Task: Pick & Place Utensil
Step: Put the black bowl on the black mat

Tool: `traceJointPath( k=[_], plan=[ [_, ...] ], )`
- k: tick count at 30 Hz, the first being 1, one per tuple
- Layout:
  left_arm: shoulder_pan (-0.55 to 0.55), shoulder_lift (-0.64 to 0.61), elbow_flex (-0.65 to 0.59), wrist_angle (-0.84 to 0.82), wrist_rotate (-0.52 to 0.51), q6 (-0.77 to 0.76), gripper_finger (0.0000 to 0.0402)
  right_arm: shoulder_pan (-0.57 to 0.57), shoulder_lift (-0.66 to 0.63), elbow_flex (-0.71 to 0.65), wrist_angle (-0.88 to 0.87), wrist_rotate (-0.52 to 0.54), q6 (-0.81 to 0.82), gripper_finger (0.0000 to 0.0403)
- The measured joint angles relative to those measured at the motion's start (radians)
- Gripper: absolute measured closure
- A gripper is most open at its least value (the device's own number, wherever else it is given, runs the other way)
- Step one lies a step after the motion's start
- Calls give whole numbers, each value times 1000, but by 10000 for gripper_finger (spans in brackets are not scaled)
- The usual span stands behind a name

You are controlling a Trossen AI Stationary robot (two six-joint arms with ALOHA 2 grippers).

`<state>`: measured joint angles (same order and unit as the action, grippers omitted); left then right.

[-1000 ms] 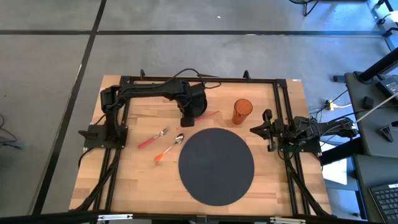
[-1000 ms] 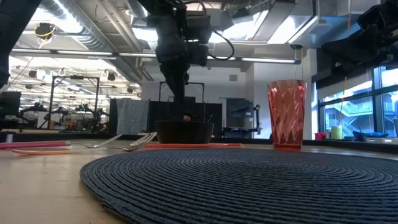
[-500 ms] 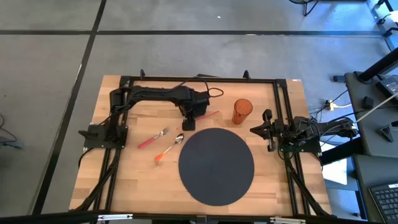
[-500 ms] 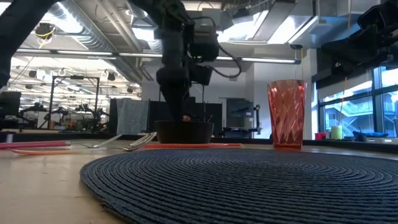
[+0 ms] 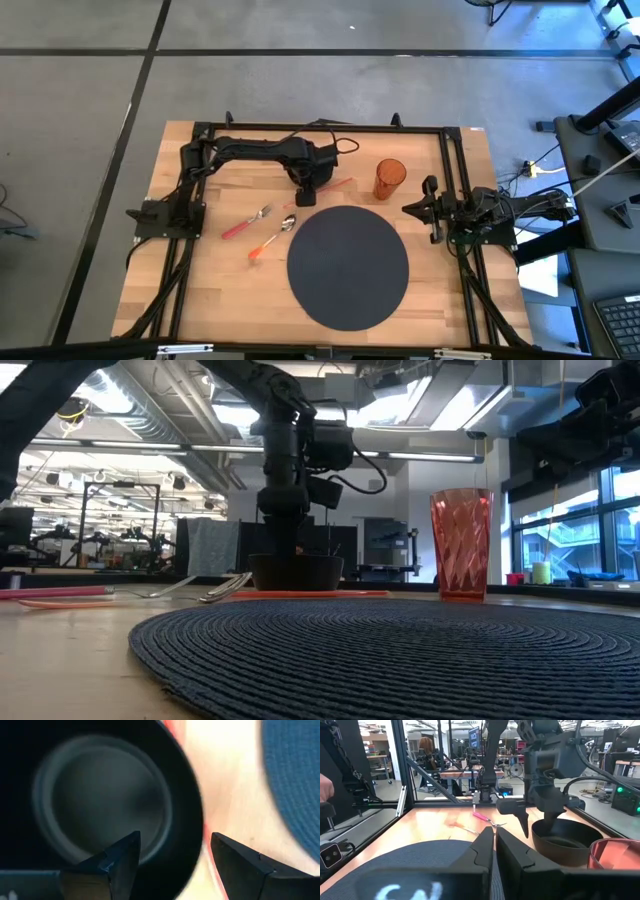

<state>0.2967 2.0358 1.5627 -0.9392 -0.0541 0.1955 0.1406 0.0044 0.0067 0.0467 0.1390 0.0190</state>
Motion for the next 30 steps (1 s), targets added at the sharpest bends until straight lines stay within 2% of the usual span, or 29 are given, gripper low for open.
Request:
traceJointPath(
  k=[5, 11, 16, 22, 30],
  plan=[
    [-8, 38, 0, -2, -41, 15, 172, 0, 0, 0, 0, 0, 0, 381],
    [-6, 56, 0, -1, -40, 30, 216, 0, 0, 0, 4, 0, 0, 381],
    [-4, 56, 0, -10, -40, 29, 280, 0, 0, 0, 4, 0, 0, 381],
    [-10, 56, 0, -9, -43, 31, 384, 0, 0, 0, 0, 0, 0, 381],
    [-23, 28, 0, -26, -96, 52, 397, 0, 0, 0, 0, 0, -1, 381]
  ],
)
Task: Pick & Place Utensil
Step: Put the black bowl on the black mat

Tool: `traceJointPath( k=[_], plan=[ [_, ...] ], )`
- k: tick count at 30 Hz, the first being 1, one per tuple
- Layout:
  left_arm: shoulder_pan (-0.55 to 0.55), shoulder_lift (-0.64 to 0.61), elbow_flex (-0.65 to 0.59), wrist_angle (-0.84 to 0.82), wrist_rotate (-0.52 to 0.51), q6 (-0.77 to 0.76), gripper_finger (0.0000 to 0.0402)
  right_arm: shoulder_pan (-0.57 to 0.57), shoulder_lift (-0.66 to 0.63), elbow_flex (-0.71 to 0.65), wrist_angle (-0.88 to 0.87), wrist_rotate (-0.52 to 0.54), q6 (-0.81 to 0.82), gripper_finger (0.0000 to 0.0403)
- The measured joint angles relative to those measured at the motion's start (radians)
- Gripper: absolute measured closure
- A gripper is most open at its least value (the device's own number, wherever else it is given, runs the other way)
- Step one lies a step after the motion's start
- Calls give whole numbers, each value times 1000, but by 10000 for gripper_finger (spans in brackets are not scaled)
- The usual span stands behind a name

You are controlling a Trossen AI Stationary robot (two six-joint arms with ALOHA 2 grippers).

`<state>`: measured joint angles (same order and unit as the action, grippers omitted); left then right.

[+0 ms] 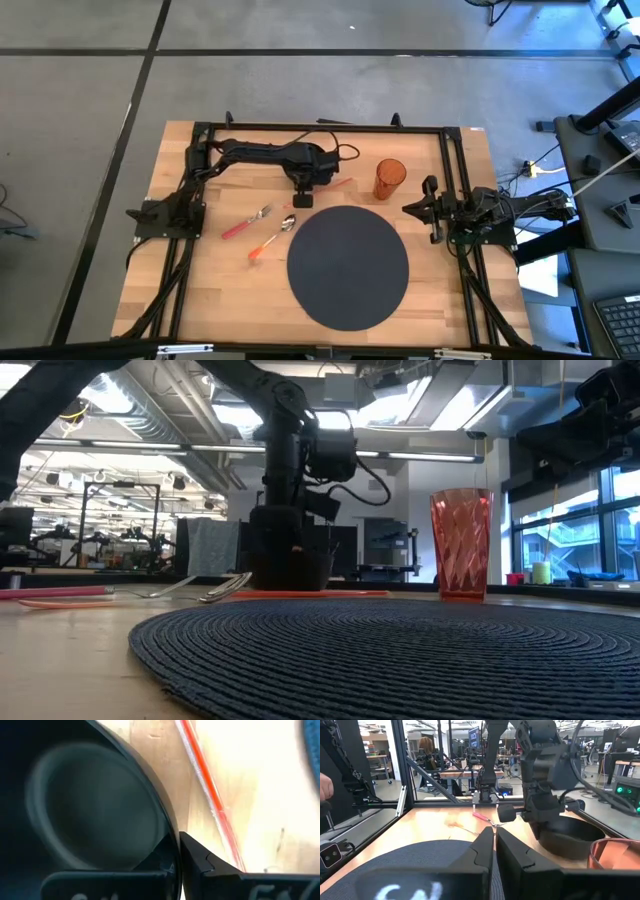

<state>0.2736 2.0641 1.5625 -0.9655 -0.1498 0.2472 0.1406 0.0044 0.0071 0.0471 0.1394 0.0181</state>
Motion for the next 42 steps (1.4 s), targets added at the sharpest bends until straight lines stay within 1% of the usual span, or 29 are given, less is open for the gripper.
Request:
traceJointPath(
  k=[6, 12, 18, 23, 30, 36, 42],
  plan=[
    [-29, -104, -1, -63, -13, -27, 398, 0, 0, 0, 0, 0, 1, 381],
    [-80, -261, -1, -126, -39, -102, 398, 0, 0, 0, 0, 1, 0, 381],
    [-157, -402, 0, -174, -43, -202, 398, 0, 0, 0, 0, 0, 1, 381],
    [-245, -462, 0, -193, -43, -259, 398, 0, 0, 0, 0, 0, 8, 381],
    [-383, -456, 0, -179, -46, -302, 398, 0, 0, 0, 0, 0, 8, 381],
    [-507, -396, 0, -89, -156, -287, 398, 0, 0, 0, 0, 0, 8, 381],
    [-575, -313, 0, -15, -164, -251, 398, 0, 0, 0, 0, 0, 8, 381]
  ],
)
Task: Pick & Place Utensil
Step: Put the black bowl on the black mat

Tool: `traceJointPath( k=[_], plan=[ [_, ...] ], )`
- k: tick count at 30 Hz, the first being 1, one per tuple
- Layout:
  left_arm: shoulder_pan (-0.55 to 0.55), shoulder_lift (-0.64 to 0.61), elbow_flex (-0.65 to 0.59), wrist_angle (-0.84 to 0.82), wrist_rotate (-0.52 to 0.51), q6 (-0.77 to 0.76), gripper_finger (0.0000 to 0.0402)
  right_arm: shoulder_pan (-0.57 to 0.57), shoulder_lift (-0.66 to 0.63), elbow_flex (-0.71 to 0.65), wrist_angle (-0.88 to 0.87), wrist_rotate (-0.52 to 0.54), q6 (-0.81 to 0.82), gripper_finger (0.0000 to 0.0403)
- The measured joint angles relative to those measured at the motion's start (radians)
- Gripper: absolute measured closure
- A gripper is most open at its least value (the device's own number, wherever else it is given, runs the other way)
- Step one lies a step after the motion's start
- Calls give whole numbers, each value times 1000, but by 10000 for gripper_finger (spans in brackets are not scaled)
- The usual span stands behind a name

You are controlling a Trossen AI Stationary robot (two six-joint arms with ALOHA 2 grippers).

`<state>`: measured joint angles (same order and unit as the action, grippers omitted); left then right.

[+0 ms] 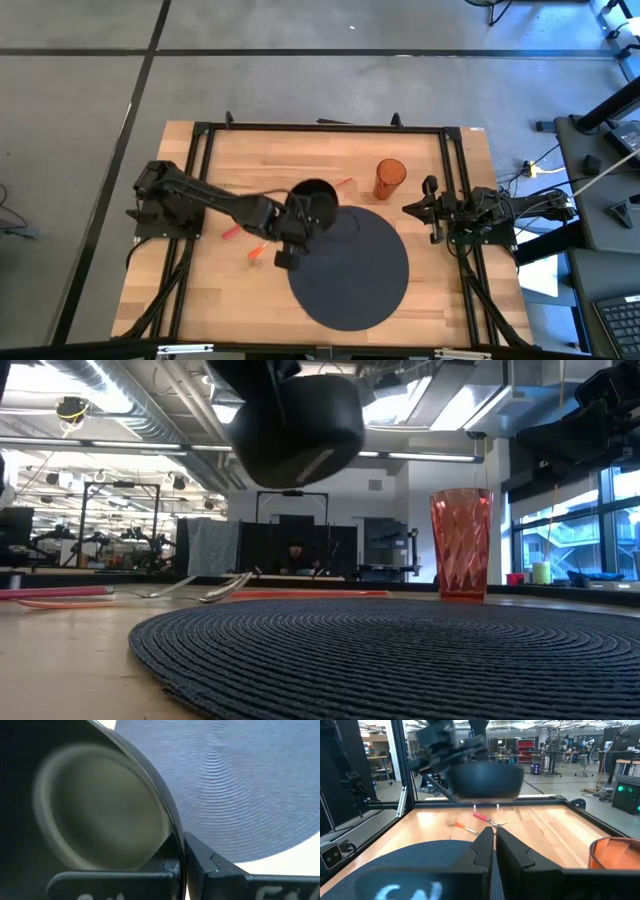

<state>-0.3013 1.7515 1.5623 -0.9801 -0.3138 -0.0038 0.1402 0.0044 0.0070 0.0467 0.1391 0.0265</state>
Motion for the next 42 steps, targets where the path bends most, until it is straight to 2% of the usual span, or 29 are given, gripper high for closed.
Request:
traceJointPath(
  k=[10, 22, 42],
  plan=[
    [-52, 167, 15, 135, 86, 55, 398, 0, 0, 0, 0, 0, 0, 381],
    [-73, 369, 279, 105, 161, 143, 398, 0, 0, 0, 0, 0, 0, 381],
    [-56, 452, 302, 162, 248, 193, 398, 0, 0, 0, 0, 0, -4, 381]
  ],
)
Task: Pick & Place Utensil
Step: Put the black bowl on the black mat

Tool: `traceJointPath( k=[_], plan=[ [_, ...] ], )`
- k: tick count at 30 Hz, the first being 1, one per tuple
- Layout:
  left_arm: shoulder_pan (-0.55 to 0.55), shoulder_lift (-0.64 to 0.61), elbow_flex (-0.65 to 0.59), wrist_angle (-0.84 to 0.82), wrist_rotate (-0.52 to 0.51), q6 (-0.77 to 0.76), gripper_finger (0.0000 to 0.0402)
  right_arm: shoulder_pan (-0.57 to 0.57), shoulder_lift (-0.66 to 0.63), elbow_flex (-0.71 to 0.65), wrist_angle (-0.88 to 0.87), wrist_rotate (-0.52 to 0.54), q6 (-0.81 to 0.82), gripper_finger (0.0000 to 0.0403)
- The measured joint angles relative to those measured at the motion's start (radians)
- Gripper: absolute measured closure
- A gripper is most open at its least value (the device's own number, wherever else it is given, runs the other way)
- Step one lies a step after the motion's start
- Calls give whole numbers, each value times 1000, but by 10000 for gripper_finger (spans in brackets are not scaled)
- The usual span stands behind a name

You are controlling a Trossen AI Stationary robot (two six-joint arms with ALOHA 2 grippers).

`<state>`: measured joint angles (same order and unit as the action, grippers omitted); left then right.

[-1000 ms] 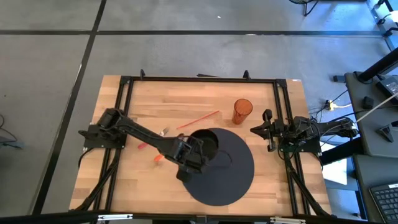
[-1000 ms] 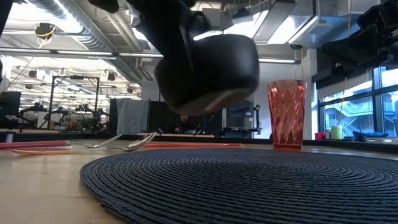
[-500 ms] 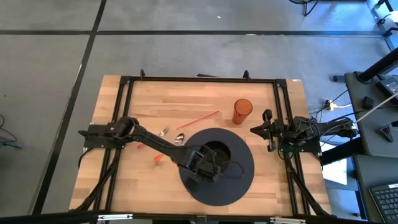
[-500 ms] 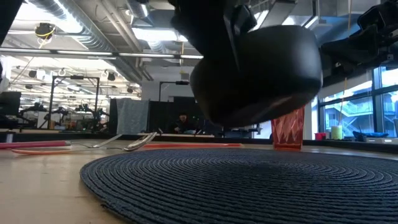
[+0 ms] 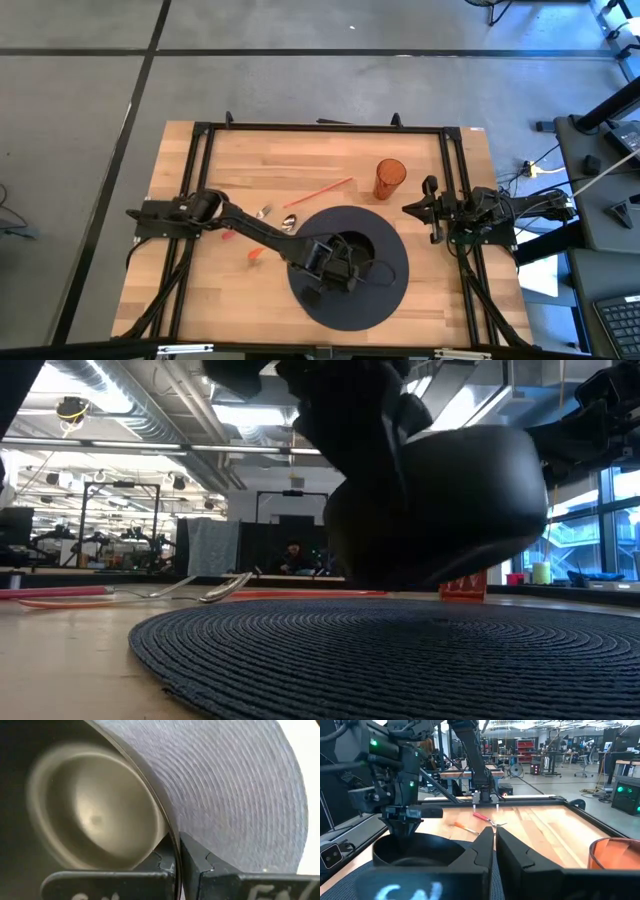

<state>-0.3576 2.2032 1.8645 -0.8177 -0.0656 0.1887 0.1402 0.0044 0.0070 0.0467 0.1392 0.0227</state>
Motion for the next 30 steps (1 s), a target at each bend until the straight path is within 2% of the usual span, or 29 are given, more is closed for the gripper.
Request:
traceJointPath(
  k=[9, 21, 30],
  plan=[
    [0, 29, 0, 23, 19, -3, 398, 0, 0, 0, 0, 0, 0, 381],
    [-1, 55, 0, 0, -8, 27, 396, 0, 0, 0, 0, 0, 0, 381],
    [-21, 55, -1, -2, 12, 25, 355, 0, 0, 0, 0, 0, 2, 381]
  ],
)
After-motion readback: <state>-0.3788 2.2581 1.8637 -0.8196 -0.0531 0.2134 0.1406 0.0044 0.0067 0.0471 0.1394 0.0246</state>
